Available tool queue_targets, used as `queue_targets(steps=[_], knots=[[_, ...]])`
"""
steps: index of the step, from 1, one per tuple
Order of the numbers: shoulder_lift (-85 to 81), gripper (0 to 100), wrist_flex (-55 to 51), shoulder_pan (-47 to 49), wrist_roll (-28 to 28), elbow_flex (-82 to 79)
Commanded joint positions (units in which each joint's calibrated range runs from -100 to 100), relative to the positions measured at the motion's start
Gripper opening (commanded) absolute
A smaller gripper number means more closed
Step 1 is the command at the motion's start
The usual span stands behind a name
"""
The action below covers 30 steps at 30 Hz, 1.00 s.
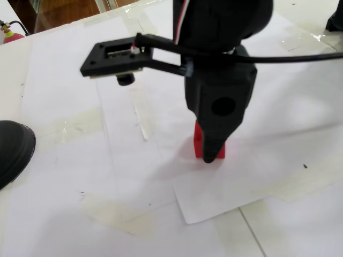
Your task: Put the red cube on the top of the blue cube.
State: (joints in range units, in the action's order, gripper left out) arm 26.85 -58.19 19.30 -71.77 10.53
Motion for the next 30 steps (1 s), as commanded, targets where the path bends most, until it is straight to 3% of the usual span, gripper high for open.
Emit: queue_targets(steps=[1,14,30], knots=[[-0.59,23,1.33,0.61,-1.42,-0.59],[-2.05,15,2.22,0.99,-1.12,-3.49],[-10.03,13,-9.44,0.01,2.74,-3.40]])
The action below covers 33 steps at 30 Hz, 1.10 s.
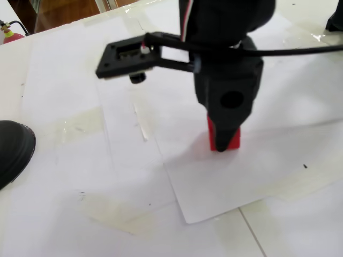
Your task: Put the red cube on the top of the blue cube.
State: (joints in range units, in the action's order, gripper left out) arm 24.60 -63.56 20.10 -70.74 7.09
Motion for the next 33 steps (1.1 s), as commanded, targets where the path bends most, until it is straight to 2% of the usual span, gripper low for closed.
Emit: queue_targets(steps=[1,13,22,33], knots=[[-8.55,13,-4.97,-1.03,2.15,0.12],[-18.93,13,-16.14,-7.46,10.01,0.76],[-26.49,12,-18.01,-16.92,19.78,-0.88],[-32.84,12,-21.11,-27.98,28.86,-4.05]])
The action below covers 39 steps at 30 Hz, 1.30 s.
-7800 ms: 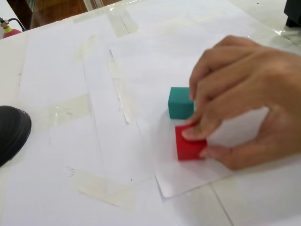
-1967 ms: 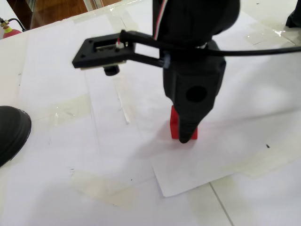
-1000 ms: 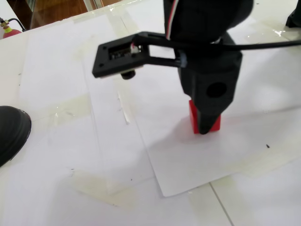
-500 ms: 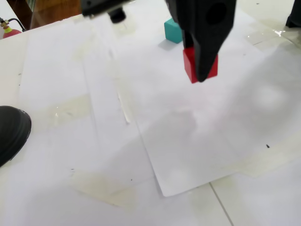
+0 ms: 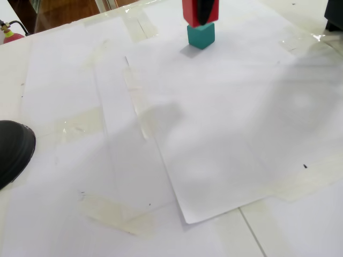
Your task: Put the red cube on the top of the blue cube.
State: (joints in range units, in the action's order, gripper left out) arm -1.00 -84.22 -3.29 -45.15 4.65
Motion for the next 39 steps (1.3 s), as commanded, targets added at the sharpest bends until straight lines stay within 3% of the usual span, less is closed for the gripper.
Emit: queue_targets(steps=[1,17,30,39], knots=[[-7.93,12,-0.12,-5.49,3.91,-2.52],[-12.82,12,6.15,-13.67,10.35,-14.23],[-15.57,11,12.19,-15.41,13.24,-22.95],[-17.97,10,14.88,-17.07,18.56,-26.40]])
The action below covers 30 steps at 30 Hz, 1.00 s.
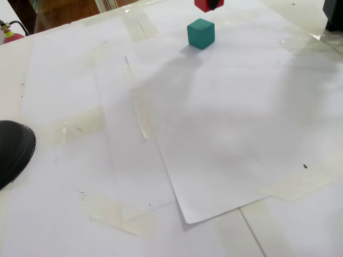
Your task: Put the red cube on the top of the blue cube.
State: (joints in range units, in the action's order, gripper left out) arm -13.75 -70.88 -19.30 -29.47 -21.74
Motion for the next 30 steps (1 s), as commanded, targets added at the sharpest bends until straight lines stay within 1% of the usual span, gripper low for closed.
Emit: queue_targets(steps=[1,5,11,30], knots=[[-5.39,10,1.54,-1.22,3.47,-0.01],[-5.73,10,1.86,-1.22,5.42,-0.28],[-5.39,10,2.27,-1.67,6.84,-1.37],[3.28,11,6.59,-1.60,7.57,-1.37]])
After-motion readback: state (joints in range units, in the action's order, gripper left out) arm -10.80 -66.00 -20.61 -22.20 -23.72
